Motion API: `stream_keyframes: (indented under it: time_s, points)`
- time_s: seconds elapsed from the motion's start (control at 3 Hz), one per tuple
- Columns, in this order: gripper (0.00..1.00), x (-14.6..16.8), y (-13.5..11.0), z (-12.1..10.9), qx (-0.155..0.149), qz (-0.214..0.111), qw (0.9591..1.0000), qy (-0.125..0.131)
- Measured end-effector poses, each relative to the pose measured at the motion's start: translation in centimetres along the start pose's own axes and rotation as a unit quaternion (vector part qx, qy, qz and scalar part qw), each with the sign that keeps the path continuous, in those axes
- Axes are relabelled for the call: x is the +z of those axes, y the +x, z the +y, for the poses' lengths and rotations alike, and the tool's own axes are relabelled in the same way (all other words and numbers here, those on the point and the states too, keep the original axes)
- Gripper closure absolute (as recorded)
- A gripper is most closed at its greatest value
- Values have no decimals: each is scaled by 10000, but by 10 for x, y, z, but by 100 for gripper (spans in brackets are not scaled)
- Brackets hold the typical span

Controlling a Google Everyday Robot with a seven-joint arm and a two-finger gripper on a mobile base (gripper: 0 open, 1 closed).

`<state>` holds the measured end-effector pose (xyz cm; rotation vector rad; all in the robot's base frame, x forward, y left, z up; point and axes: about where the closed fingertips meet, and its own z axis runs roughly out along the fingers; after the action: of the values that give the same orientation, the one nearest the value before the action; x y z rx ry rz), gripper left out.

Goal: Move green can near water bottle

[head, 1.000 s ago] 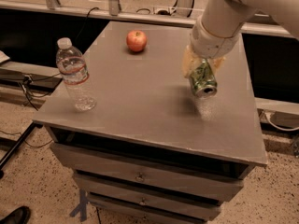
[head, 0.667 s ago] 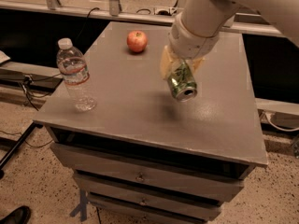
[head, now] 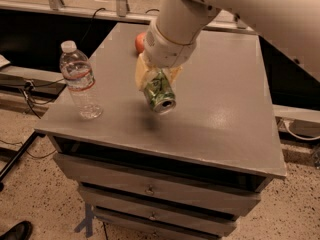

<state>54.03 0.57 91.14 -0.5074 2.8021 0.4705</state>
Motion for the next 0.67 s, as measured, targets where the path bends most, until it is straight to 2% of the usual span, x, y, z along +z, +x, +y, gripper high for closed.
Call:
stream_keyframes:
  time_s: [0.33, 0.67]
  points:
    - [100, 15, -8, 24, -74, 50, 9996, -252]
    - [84, 30, -14, 42, -66, 147, 9988, -464]
